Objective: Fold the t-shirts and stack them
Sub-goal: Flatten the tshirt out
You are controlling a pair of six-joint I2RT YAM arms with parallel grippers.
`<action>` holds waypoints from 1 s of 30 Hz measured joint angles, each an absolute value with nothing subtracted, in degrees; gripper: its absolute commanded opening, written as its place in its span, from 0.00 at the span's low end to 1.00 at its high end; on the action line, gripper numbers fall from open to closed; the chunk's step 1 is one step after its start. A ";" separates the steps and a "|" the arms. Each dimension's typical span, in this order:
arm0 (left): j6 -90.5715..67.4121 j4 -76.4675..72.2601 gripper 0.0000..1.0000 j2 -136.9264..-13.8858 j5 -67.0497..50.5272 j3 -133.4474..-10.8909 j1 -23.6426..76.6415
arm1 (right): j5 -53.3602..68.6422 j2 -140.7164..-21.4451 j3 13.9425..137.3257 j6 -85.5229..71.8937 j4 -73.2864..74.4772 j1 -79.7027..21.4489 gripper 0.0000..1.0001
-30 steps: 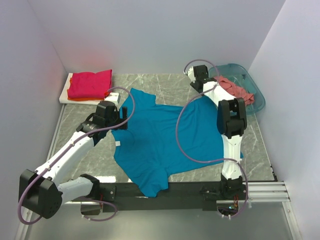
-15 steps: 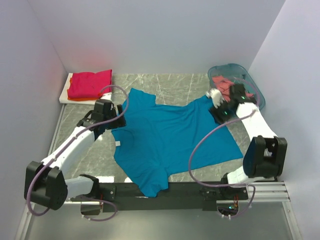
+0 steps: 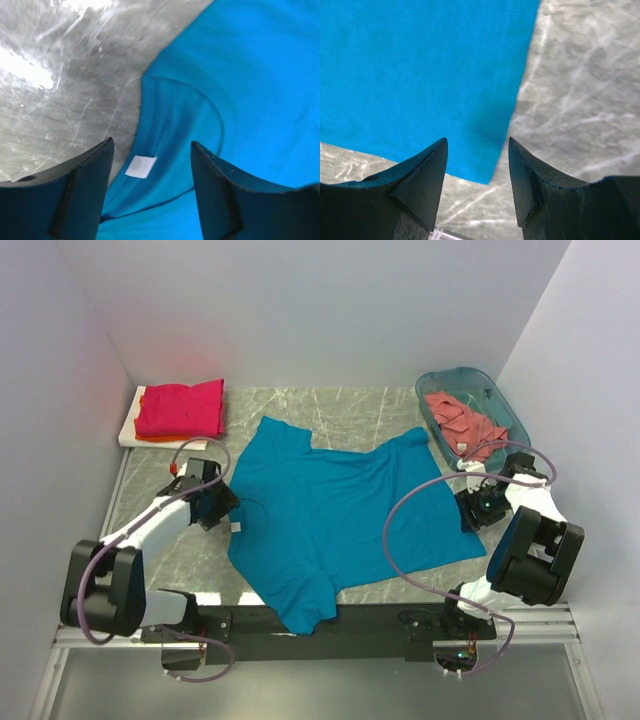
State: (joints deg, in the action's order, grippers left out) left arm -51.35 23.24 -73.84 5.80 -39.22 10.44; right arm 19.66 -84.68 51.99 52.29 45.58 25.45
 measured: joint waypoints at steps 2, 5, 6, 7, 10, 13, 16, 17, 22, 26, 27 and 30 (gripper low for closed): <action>-52.97 22.70 0.65 -75.72 5.67 -38.52 10.44 | 20.40 -84.68 50.81 51.92 44.69 25.50 0.59; -54.39 22.26 0.63 -77.17 5.69 -37.21 10.41 | 21.19 -84.68 48.84 51.48 43.53 25.52 0.59; -54.76 22.02 0.63 -77.10 5.56 -37.19 10.39 | 21.37 -84.68 48.27 51.42 43.22 25.52 0.60; -54.94 21.74 0.63 -77.10 5.54 -37.19 10.37 | 21.61 -84.68 47.72 51.27 43.03 25.54 0.60; -54.96 21.65 0.55 -77.38 5.37 -37.19 10.37 | 22.15 -84.68 46.94 51.05 42.50 25.54 0.60; -54.87 21.32 0.36 -78.02 4.54 -37.12 10.31 | 22.31 -84.68 46.54 51.05 42.06 25.54 0.60; -54.43 20.01 0.36 -79.37 2.61 -37.10 10.24 | 22.61 -84.68 46.52 51.05 41.80 25.54 0.60; -54.30 19.55 0.35 -79.90 1.69 -37.34 10.20 | 22.63 -84.68 46.50 51.05 41.67 25.54 0.60; -52.58 17.10 0.06 -85.47 -4.12 -40.49 10.09 | 22.65 -84.68 46.37 51.05 41.08 25.54 0.60; -50.63 16.60 0.01 -88.25 -8.19 -42.41 9.78 | 23.14 -84.68 46.28 51.18 41.06 25.54 0.61; -50.19 16.80 0.00 -88.29 -8.60 -42.46 9.34 | 23.27 -84.68 46.22 51.31 41.06 25.54 0.61; -48.88 18.59 0.00 -87.22 -9.52 -42.06 7.27 | 23.44 -84.68 45.71 51.77 41.15 25.54 0.61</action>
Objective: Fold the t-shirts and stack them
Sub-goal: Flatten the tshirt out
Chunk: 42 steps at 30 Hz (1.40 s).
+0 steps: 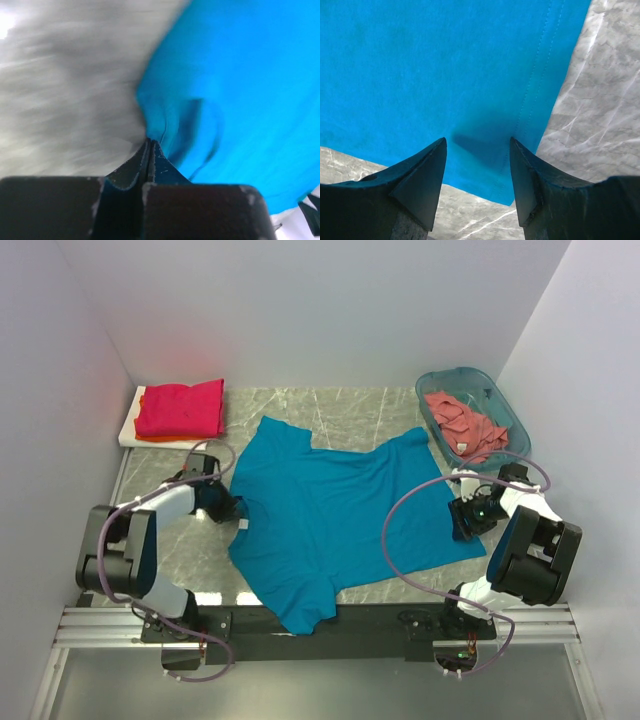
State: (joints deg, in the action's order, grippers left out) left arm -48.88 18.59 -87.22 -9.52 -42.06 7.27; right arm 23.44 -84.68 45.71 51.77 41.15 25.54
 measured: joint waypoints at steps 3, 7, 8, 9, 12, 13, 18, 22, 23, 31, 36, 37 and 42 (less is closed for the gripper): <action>-47.86 23.44 0.00 -83.83 -8.86 -40.49 3.79 | 23.49 -84.68 45.71 52.07 41.25 25.54 0.61; -46.89 31.99 0.00 -77.52 -8.58 -39.64 -1.72 | 23.79 -84.68 45.98 52.21 41.67 25.54 0.61; -46.39 33.45 0.00 -75.88 -8.51 -39.64 -3.05 | 23.90 -84.68 46.15 52.21 41.82 25.54 0.61; -46.02 34.54 0.00 -74.59 -8.49 -39.66 -4.25 | 24.14 -84.68 46.44 52.18 41.95 25.54 0.61; -44.62 37.93 0.00 -72.88 -7.88 -39.94 -7.11 | 25.02 -84.68 47.79 52.16 42.41 25.54 0.61; -44.40 38.79 0.00 -72.90 -7.66 -40.03 -7.64 | 25.23 -84.71 48.34 52.14 42.50 25.52 0.61; -44.31 41.67 0.02 -72.90 -7.75 -40.38 -9.78 | 26.87 -84.84 49.98 51.20 42.54 23.66 0.61; -42.35 43.22 0.45 -72.12 -9.72 -41.19 -10.11 | 26.76 -86.35 49.98 47.88 40.80 17.82 0.62; -41.21 43.79 0.53 -71.44 -10.17 -41.74 -10.11 | 26.30 -87.31 49.98 46.44 39.81 16.03 0.62; -35.86 40.88 0.80 -53.78 -14.41 -44.99 -10.11 | 21.96 -91.92 51.68 38.76 35.27 13.10 0.59; -33.34 35.68 0.80 -47.86 -14.72 -44.99 -10.09 | 18.65 -92.01 52.05 37.67 34.11 12.99 0.59; -32.93 34.76 0.80 -47.51 -14.70 -44.99 -10.09 | 18.13 -91.96 52.07 37.52 34.06 12.99 0.59; -31.88 27.99 0.81 -46.98 -14.79 -44.12 -10.09 | 14.87 -91.96 52.23 37.08 33.93 12.99 0.59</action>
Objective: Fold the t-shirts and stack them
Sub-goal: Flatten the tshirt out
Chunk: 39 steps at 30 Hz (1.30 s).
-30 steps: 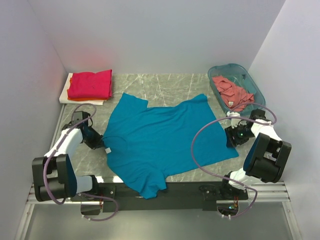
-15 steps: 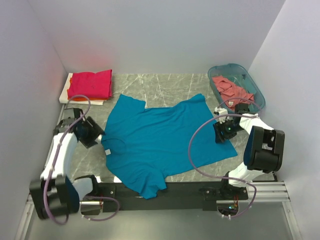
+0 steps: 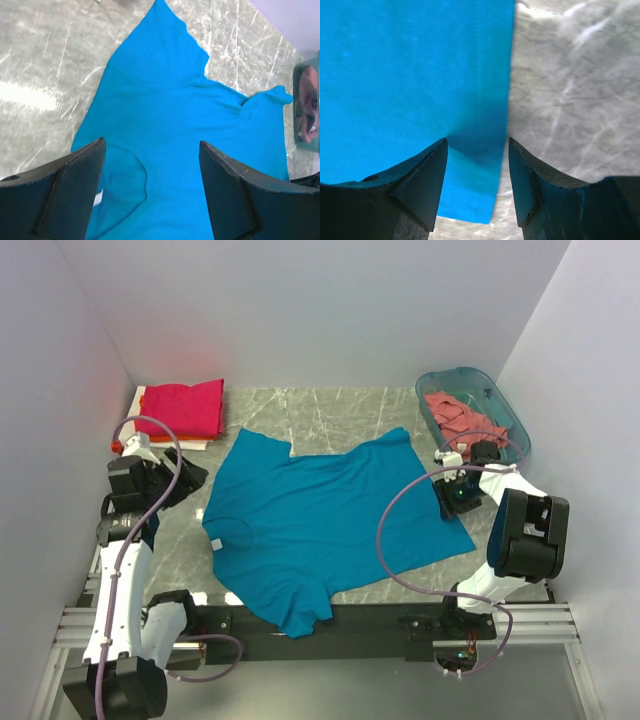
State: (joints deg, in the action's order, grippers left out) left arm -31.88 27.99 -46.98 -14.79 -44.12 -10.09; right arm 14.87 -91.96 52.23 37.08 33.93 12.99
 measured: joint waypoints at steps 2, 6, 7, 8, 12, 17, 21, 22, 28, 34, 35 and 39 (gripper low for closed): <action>-31.62 25.36 0.83 -47.27 -15.11 -42.81 -10.09 | 14.22 -92.07 52.40 37.10 33.87 13.13 0.60; -30.59 23.31 0.84 -49.23 -15.22 -40.97 -10.15 | 14.68 -93.25 53.28 37.67 34.26 14.20 0.59; -30.52 23.14 0.84 -49.67 -15.22 -40.97 -10.15 | 15.14 -94.13 53.74 38.17 34.65 14.74 0.57; -30.41 22.96 0.84 -49.95 -15.22 -40.97 -10.17 | 15.88 -94.87 54.61 38.79 35.38 15.31 0.54; -29.74 22.39 0.86 -49.08 -15.38 -40.95 -10.33 | 17.30 -96.44 56.40 41.87 36.84 16.82 0.35; -29.50 21.98 0.90 -45.78 -15.14 -40.77 -10.31 | 17.74 -96.38 56.34 45.19 39.29 17.30 0.00; -29.52 21.71 0.91 -43.31 -15.11 -40.18 -10.33 | 17.89 -95.57 55.77 46.81 42.15 17.30 0.00; -29.54 21.74 0.91 -42.94 -15.11 -40.03 -10.33 | 18.00 -95.22 55.55 47.24 43.22 17.30 0.00; -29.54 21.80 0.91 -43.00 -15.14 -39.55 -10.31 | 16.95 -90.59 53.34 48.16 46.48 17.78 0.00; -29.56 21.54 0.90 -43.07 -15.66 -39.44 -10.33 | 10.87 -85.19 49.82 50.98 47.83 24.47 0.00; -29.58 21.34 0.90 -43.29 -16.08 -39.35 -10.33 | 9.80 -85.03 49.04 51.57 48.18 25.41 0.01; -29.58 20.49 0.89 -45.65 -18.37 -39.20 -10.33 | 7.90 -85.03 47.53 53.25 50.57 26.50 0.16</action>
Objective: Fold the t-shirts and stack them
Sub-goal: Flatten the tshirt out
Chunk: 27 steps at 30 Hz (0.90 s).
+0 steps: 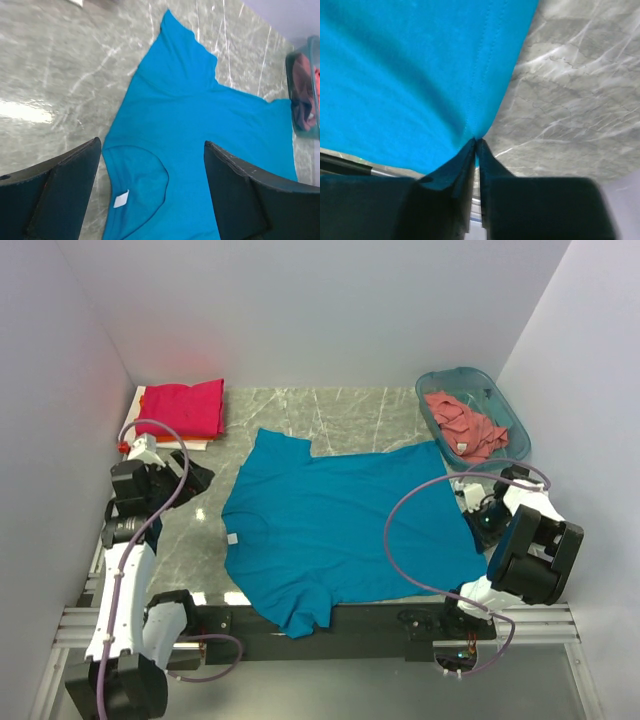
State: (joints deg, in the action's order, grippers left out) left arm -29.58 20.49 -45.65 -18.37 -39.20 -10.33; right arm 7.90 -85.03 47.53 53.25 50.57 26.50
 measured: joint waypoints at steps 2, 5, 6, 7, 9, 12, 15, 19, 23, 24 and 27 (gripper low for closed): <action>-29.56 20.08 0.87 -47.35 -19.62 -39.20 -10.31 | 7.97 -85.03 47.81 53.65 51.24 26.50 0.26; -29.54 18.90 0.84 -51.29 -22.68 -39.18 -10.33 | 8.84 -84.82 49.76 54.35 53.01 26.50 0.42; -29.58 18.26 0.82 -52.93 -24.05 -39.18 -10.33 | 9.67 -84.64 50.85 54.78 53.69 26.50 0.43; -29.65 17.69 0.82 -54.48 -25.28 -39.27 -10.31 | 11.07 -84.51 52.97 55.20 54.89 26.48 0.43; -29.65 16.84 0.82 -58.15 -26.94 -39.88 -9.96 | 14.17 -84.38 57.10 55.44 56.16 26.06 0.44; -29.47 17.52 0.81 -66.08 -26.68 -44.60 -7.57 | 20.10 -84.47 63.24 54.24 56.53 24.14 0.45; -28.60 18.24 0.79 -75.16 -24.86 -53.06 -2.90 | 22.74 -85.34 65.36 50.33 53.87 19.27 0.45; -27.27 18.41 0.73 -86.02 -22.28 -62.19 1.23 | 23.64 -88.73 65.01 45.17 49.87 12.86 0.46; -25.78 19.84 0.68 -99.31 -20.23 -72.62 2.61 | 25.87 -89.52 64.42 41.63 48.40 11.79 0.46; -25.21 20.51 0.63 -102.67 -19.51 -75.40 2.81 | 26.52 -89.52 64.42 41.01 47.92 11.88 0.46; -22.87 22.96 0.57 -112.53 -18.11 -85.17 3.62 | 28.45 -89.38 63.99 39.18 46.33 11.90 0.46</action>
